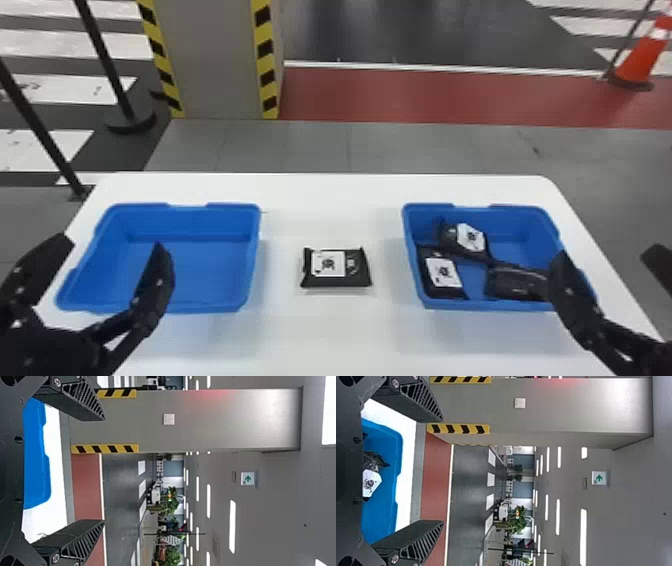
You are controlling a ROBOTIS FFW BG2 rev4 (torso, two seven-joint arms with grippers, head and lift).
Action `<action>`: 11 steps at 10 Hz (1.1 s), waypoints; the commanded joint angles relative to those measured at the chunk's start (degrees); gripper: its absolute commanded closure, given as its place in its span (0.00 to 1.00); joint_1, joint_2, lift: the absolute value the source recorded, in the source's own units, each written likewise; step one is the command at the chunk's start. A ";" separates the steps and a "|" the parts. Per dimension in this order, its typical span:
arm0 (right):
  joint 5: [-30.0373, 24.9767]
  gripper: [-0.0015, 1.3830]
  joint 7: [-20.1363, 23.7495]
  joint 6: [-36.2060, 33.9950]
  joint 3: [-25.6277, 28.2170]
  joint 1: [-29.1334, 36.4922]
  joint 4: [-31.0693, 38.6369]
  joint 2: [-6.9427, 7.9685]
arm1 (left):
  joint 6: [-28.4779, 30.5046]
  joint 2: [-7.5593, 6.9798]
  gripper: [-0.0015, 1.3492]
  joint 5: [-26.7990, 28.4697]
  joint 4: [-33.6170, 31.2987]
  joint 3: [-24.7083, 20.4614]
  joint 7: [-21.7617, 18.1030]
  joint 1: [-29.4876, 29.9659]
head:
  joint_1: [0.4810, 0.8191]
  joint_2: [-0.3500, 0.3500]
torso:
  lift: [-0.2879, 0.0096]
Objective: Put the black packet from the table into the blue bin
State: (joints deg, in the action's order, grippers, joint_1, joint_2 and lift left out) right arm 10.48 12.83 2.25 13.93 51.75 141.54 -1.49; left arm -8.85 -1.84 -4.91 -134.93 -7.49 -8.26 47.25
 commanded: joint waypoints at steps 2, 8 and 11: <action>0.03 0.08 0.09 -0.28 0.00 -0.28 -0.28 -0.09 | 0.13 0.00 0.08 0.11 0.00 0.07 0.00 0.00 | 0.63 0.44 | 0.60; -0.20 0.08 0.09 -1.69 -0.11 -1.55 -1.26 -0.62 | 1.11 -0.18 0.08 0.23 0.00 0.64 -0.09 0.00 | 0.63 0.43 | 0.60; 0.26 0.07 0.79 -6.75 -3.19 -9.70 -5.90 -2.82 | 0.97 -0.27 0.08 0.00 0.00 0.64 -0.09 0.00 | 0.63 0.44 | 0.60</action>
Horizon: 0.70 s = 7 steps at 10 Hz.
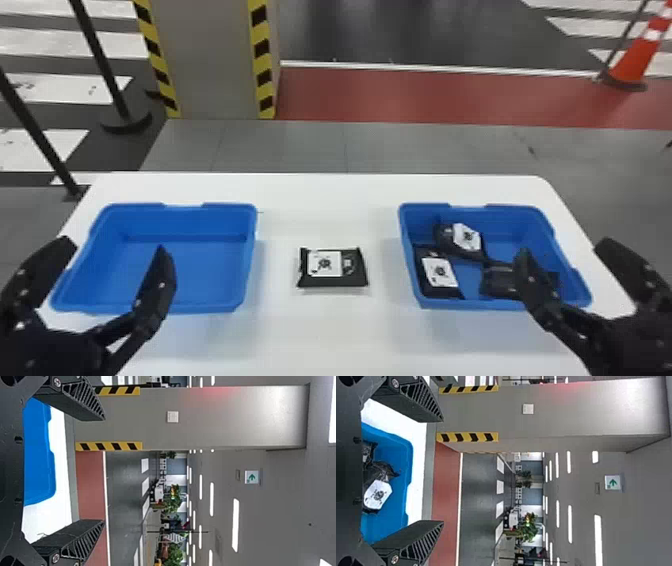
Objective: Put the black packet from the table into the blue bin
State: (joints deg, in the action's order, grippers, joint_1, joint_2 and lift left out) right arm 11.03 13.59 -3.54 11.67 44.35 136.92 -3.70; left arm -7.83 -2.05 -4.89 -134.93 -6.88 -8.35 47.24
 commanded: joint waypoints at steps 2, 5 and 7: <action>-1.66 0.07 1.00 -7.42 -2.65 -10.89 -5.93 -1.14 | -0.05 -0.06 0.08 -0.02 0.00 -0.09 0.00 0.01 | 0.63 0.49 | 0.60; -5.66 0.07 10.14 -17.55 -4.59 -26.36 -19.71 -3.07 | -0.19 0.21 0.08 -0.02 0.00 -0.20 0.00 0.01 | 0.63 0.52 | 0.60; -6.58 0.07 11.64 -21.07 -9.96 -33.11 -24.21 -4.65 | -0.33 0.30 0.08 -0.02 0.00 -0.20 0.00 0.01 | 0.63 0.57 | 0.60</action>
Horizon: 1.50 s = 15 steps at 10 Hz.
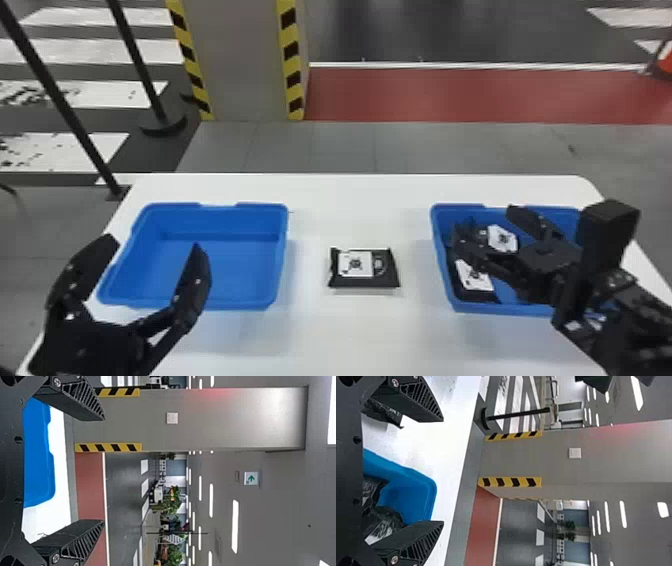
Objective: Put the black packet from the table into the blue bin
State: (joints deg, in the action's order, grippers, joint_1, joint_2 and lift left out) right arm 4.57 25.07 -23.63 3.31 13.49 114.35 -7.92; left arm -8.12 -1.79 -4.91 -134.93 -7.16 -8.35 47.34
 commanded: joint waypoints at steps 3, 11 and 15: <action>1.03 0.06 1.39 -5.90 -9.94 -11.25 -9.66 -1.48 | -0.18 0.03 0.08 0.12 0.00 0.07 0.00 -0.09 | 0.63 0.67 | 0.60; -1.26 0.06 9.47 -15.04 -28.79 -36.56 -40.17 -3.33 | 0.80 0.29 0.08 0.92 0.14 0.64 0.00 -1.36 | 0.63 0.84 | 0.60; 3.66 0.05 11.76 -13.49 -38.51 -41.48 -46.08 -3.50 | 0.94 0.29 0.08 1.26 0.70 1.33 0.00 -2.48 | 0.63 0.86 | 0.60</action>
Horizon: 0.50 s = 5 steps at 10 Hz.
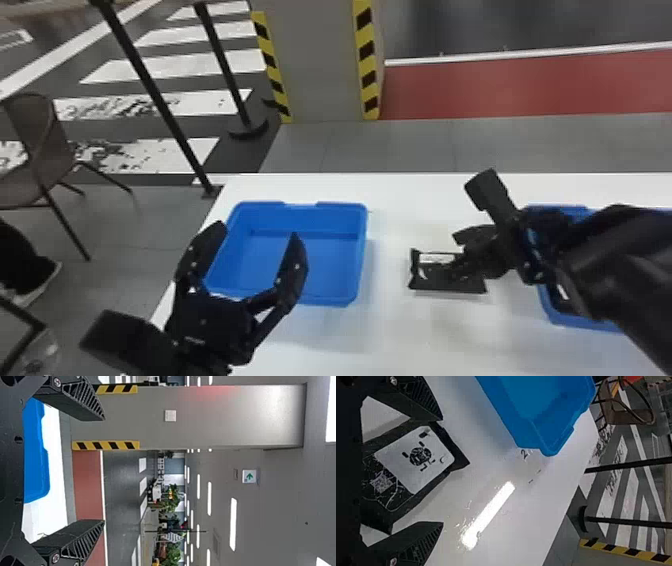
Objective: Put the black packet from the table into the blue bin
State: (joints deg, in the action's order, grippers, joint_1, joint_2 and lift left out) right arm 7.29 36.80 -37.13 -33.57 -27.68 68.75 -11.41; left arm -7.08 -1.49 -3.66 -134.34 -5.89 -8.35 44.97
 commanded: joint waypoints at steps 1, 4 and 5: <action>1.63 0.05 0.03 -0.13 -3.68 -0.30 -0.62 0.08 | 0.05 0.00 0.08 0.00 0.11 -0.05 0.00 -0.12 | 0.63 0.88 | 0.60; -0.32 0.05 -0.06 -0.97 -4.82 -0.59 -0.76 0.08 | 0.05 0.00 0.08 0.00 0.25 0.06 0.00 -0.40 | 0.63 0.93 | 0.60; -1.80 0.05 -0.32 -1.67 -4.82 -0.87 -0.76 0.08 | 0.05 0.00 0.08 0.00 0.39 0.18 0.00 -0.68 | 0.63 0.93 | 0.60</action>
State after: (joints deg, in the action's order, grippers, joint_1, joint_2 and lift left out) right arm 6.46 36.51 -38.47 -38.44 -28.45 67.99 -11.38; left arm -7.06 -1.49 -3.65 -134.07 -5.75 -8.35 44.42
